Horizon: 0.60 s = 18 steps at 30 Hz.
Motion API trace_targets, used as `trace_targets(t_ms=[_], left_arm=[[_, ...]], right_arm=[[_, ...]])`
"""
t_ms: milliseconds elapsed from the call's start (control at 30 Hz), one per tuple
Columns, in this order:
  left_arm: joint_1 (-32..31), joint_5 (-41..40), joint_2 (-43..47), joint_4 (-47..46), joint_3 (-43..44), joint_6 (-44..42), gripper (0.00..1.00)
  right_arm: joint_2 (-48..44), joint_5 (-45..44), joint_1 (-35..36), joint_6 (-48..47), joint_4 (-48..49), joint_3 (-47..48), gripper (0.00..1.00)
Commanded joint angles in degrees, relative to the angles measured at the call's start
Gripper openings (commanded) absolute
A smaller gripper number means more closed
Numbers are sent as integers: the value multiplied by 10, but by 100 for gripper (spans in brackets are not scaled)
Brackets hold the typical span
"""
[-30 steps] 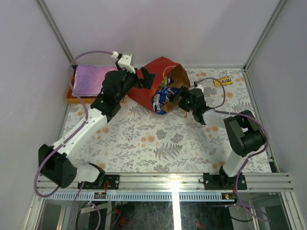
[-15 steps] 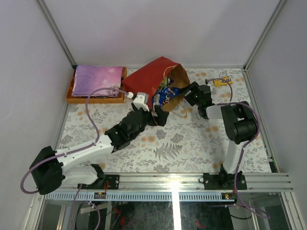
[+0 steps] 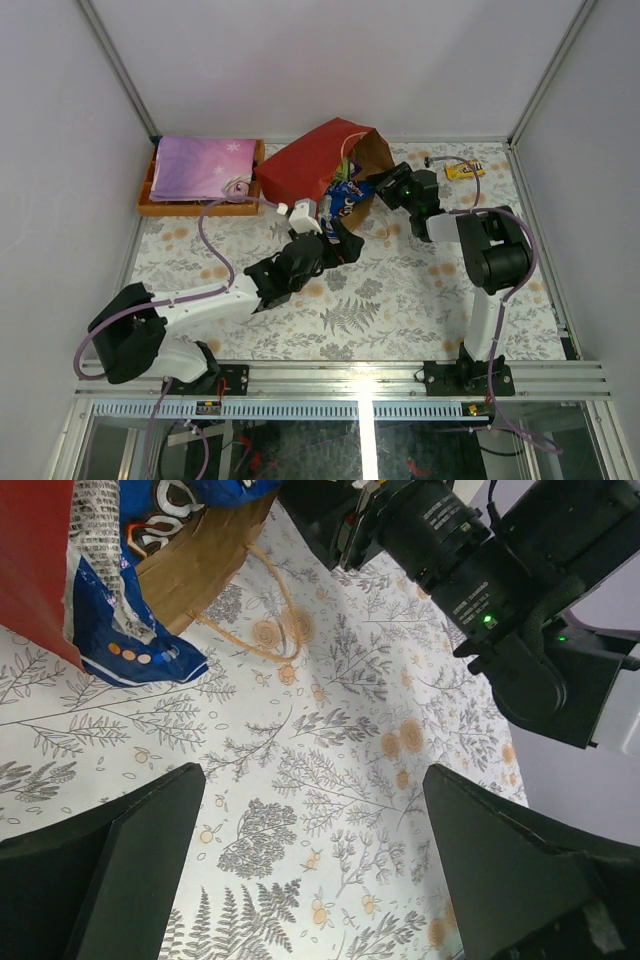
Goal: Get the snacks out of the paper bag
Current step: Take out the snack from the paper bag.
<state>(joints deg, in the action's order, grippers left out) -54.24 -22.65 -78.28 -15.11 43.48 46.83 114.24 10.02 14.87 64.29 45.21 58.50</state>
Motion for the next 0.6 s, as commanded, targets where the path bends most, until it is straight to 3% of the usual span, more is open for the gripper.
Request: trace_targets(t_ms=[0,200,400,567], left_arm=[[1,-11,-2,3,32,40,91],[3,-16,-19,-5,36,76,86],[5,-1,-73,20,73,100,74],[4,-10,-92,49,78,140,73]], right_arm=[[-38,15,0,-4,-21,7,63],[-127,-27,-3,-27,-90,-64,71],[-193,-35,-11,-20,-101,-81,67],[-200,-11,-11,2,-106,-68,65]])
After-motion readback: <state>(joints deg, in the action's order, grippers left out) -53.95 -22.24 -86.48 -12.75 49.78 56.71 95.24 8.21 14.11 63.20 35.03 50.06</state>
